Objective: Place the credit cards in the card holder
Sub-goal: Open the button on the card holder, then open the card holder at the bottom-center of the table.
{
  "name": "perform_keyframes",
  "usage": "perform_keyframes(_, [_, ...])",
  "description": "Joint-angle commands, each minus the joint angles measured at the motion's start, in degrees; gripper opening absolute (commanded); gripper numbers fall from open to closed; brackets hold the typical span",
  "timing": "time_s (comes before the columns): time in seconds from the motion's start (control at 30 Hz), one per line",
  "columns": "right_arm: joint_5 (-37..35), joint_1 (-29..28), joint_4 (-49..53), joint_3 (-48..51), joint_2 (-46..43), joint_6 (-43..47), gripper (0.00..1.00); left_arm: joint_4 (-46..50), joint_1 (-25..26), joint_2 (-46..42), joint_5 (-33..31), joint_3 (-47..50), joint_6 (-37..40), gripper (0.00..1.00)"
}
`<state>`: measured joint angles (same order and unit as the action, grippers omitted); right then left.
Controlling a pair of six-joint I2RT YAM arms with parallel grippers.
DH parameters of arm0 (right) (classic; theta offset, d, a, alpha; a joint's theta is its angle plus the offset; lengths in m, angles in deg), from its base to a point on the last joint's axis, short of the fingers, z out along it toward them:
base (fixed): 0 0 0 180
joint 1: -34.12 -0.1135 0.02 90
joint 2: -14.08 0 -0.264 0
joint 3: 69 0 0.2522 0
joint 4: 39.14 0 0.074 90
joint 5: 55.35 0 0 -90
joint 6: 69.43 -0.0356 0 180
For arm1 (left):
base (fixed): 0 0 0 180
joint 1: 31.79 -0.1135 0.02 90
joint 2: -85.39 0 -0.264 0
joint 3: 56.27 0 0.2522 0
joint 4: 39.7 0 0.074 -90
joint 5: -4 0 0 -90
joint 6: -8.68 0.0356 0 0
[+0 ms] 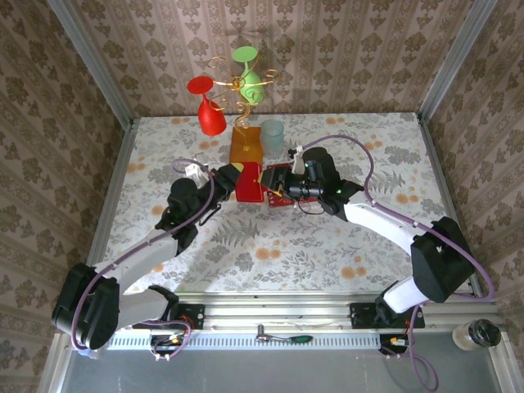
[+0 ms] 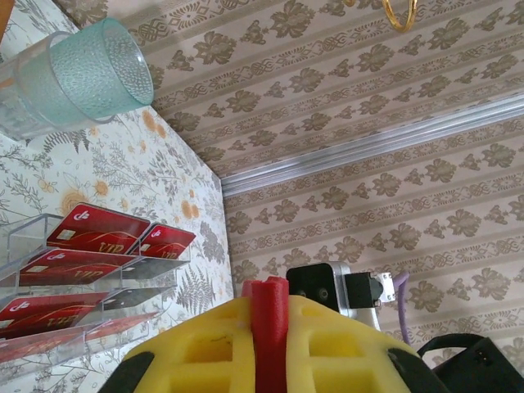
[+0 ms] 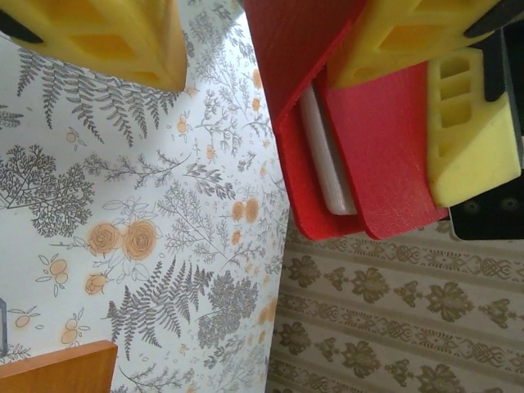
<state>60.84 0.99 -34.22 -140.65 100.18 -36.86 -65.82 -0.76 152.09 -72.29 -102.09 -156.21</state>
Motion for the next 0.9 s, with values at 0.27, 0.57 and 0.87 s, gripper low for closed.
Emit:
perform_keyframes(0.27, [1.24, 1.37, -5.83, 5.33, -2.08, -2.09, 0.41, -4.95, 0.31, 0.01, 0.26, -1.43, -1.13, 0.0])
perform_keyframes(0.57, [7.25, 2.17, -13.11, 5.7, -1.25, -4.38, 0.41, -5.82, 0.86, 0.71, 0.0, -1.52, -1.33, 0.0])
perform_keyframes(0.87, [11.7, 2.53, -20.03, 6.52, 0.56, -7.51, 0.36, -9.22, 1.49, 2.6, -0.22, -1.78, -3.02, 0.0])
